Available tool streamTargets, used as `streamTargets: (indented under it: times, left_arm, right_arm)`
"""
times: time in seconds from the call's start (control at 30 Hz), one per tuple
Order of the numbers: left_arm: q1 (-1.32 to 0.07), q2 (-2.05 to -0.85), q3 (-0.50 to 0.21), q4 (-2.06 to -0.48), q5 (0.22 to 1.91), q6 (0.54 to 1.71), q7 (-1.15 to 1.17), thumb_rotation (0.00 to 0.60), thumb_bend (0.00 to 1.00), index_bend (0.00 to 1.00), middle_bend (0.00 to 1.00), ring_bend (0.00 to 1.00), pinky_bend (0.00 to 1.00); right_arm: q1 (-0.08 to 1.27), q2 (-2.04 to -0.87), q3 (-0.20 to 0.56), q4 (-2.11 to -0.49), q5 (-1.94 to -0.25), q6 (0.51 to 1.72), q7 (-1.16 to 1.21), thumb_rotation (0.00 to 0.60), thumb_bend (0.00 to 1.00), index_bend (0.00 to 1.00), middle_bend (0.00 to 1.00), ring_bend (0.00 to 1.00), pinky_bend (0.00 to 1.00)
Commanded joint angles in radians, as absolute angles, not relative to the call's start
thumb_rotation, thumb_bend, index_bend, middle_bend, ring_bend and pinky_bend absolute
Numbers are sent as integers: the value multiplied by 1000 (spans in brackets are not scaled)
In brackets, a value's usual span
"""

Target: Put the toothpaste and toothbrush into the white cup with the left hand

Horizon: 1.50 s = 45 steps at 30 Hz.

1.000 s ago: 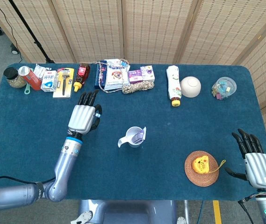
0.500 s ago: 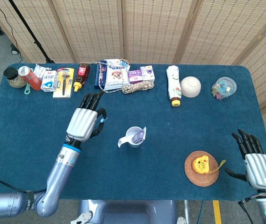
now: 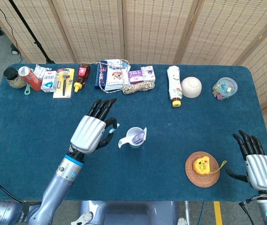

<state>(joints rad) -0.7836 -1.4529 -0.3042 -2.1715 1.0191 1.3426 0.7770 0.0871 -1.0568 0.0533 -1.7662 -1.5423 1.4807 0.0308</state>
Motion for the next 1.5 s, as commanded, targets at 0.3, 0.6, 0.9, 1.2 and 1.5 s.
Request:
streamTargets:
  times: [0.3, 0.6, 0.9, 1.2, 1.5]
  left_arm:
    - [-829, -1541, -294, -2126, 985, 1317, 756, 600, 386, 535, 0, 0, 0]
    - [-846, -1571, -302, -2061, 944, 1299, 714, 600, 386, 535, 0, 0, 0]
    - [-865, -1616, -302, -1970, 936, 1263, 648, 600, 386, 536, 0, 0, 0]
    - [-880, -1650, -299, -1902, 901, 1238, 624, 600, 386, 516, 0, 0, 0]
    - [-867, -1635, -286, -1920, 932, 1255, 609, 600, 373, 27, 0, 0, 0]
  right_arm:
    - [88, -1051, 58, -1759, -1534, 1479, 50, 600, 0, 0, 0, 0, 0]
    - [89, -1050, 59, -1757, -1533, 1476, 53, 600, 0, 0, 0, 0, 0]
    - [90, -1053, 61, -1754, -1528, 1475, 49, 600, 0, 0, 0, 0, 0]
    - [92, -1052, 63, -1753, -1523, 1470, 50, 600, 0, 0, 0, 0, 0]
    - [92, -1052, 63, -1753, -1523, 1471, 48, 600, 0, 0, 0, 0, 0]
